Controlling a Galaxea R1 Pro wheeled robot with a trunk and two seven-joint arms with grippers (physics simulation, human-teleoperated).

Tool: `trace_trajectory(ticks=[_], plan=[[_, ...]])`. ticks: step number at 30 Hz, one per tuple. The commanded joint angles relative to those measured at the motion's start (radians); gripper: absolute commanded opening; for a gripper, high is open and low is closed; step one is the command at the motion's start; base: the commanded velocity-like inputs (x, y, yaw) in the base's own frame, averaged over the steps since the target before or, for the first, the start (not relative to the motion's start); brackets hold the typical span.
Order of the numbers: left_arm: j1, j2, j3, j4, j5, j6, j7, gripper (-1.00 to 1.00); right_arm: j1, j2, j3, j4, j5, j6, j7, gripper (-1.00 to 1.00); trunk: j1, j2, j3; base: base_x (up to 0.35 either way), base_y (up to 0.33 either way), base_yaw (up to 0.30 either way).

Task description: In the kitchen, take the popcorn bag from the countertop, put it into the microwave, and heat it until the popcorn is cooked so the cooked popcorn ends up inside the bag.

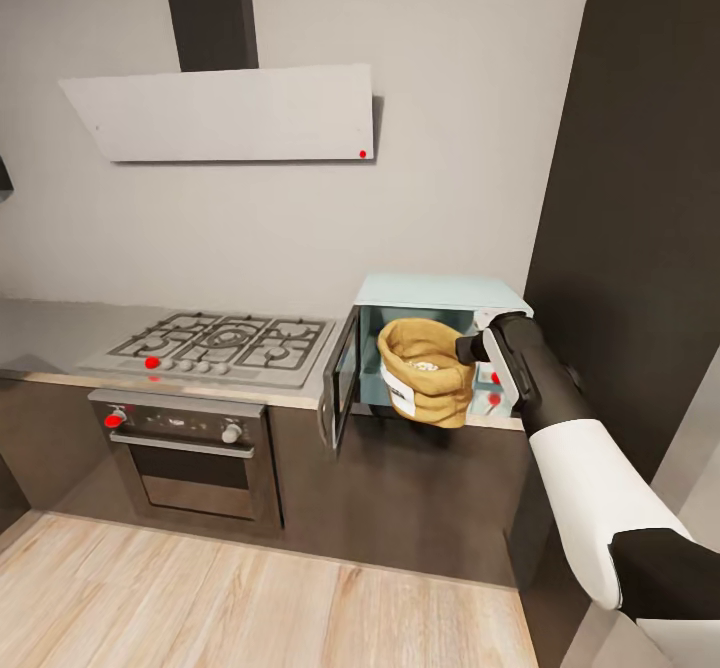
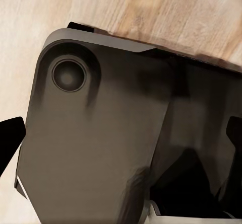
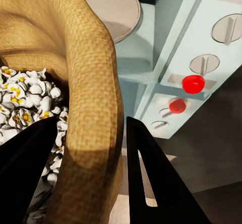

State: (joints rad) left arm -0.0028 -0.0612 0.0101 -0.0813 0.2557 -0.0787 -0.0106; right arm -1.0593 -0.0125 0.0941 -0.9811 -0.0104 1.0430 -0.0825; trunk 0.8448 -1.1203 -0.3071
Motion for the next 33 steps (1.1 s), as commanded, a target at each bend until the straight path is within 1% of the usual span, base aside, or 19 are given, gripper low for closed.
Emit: trace_trajectory(ticks=[1, 7, 12, 13, 15, 16, 17, 18, 21, 24, 27, 30, 33], plan=[[0.0, 0.0, 0.001, 0.0, 0.005, -0.003, -0.001, 1.0, -0.001, 0.0, 0.004, -0.001, -0.003, 0.004, -0.006, -1.0, 0.0, -0.001, -0.001, 0.0, 0.0, 0.0], [0.0, -0.002, 0.001, 0.0, 0.005, -0.004, -0.001, 1.0, -0.001, 0.001, 0.001, -0.005, -0.009, 0.004, 0.001, -1.0, 0.0, -0.001, -0.001, 0.0, 0.0, 0.0], [0.0, -0.002, 0.001, 0.0, 0.005, -0.004, 0.0, 1.0, -0.001, 0.002, 0.001, -0.001, -0.005, 0.004, -0.007, -1.0, 0.0, -0.001, -0.001, 0.0, 0.0, 0.0], [0.0, -0.002, 0.001, 0.0, 0.005, -0.004, 0.0, 1.0, -0.002, 0.002, 0.001, 0.0, -0.004, 0.004, -0.015, -1.0, 0.0, -0.001, -0.001, 0.0, 0.0, 0.0], [0.0, -0.002, 0.001, 0.0, 0.005, -0.004, 0.0, 1.0, -0.001, 0.002, -0.007, 0.004, -0.004, 0.004, -0.061, -1.0, 0.0, -0.001, -0.001, 0.0, 0.0, 0.0], [0.0, -0.002, 0.001, 0.0, 0.005, -0.004, 0.0, 1.0, 0.0, 0.003, -0.024, 0.019, -0.003, 0.004, -0.094, -1.0, 0.0, -0.001, -0.001, 0.0, 0.0, 0.0], [0.0, -0.002, 0.001, 0.0, 0.005, -0.004, 0.0, 1.0, -0.003, 0.004, -0.05, 0.044, -0.004, 0.004, -0.124, -1.0, 0.0, -0.001, -0.001, 0.0, 0.0, 0.0], [0.0, -0.002, 0.001, 0.0, 0.005, -0.004, 0.0, 1.0, -0.009, 0.004, -0.072, 0.069, -0.004, 0.004, -0.141, -1.0, 0.0, -0.001, -0.001, 0.0, 0.0, 0.0], [0.0, -0.002, 0.001, 0.0, 0.005, -0.004, 0.0, 1.0, -0.028, 0.004, -0.093, 0.11, -0.003, 0.004, -0.158, -1.0, 0.0, -0.001, -0.001, 0.0, 0.0, 0.0], [0.0, -0.002, 0.001, 0.0, 0.005, -0.004, 0.0, 1.0, -0.049, 0.009, -0.098, 0.125, -0.003, 0.004, -0.165, -1.0, 0.0, -0.001, -0.001, 0.0, 0.0, 0.0], [0.0, -0.001, 0.001, 0.0, 0.005, -0.004, 0.0, 1.0, -0.106, 0.016, -0.099, 0.191, -0.005, 0.004, -0.168, -1.0, 0.0, -0.001, -0.001, 0.0, 0.0, 0.0], [0.0, -0.002, 0.001, 0.0, 0.005, -0.004, 0.0, 1.0, -0.162, 0.017, -0.1, 0.257, -0.005, 0.004, -0.169, -1.0, 0.0, -0.001, -0.001, 0.0, 0.0, 0.0], [0.0, -0.002, 0.001, 0.0, 0.005, -0.004, 0.0, 1.0, -0.176, 0.017, -0.1, 0.269, -0.004, 0.004, -0.171, -1.0, 0.0, -0.001, -0.001, 0.0, 0.0, 0.0]])
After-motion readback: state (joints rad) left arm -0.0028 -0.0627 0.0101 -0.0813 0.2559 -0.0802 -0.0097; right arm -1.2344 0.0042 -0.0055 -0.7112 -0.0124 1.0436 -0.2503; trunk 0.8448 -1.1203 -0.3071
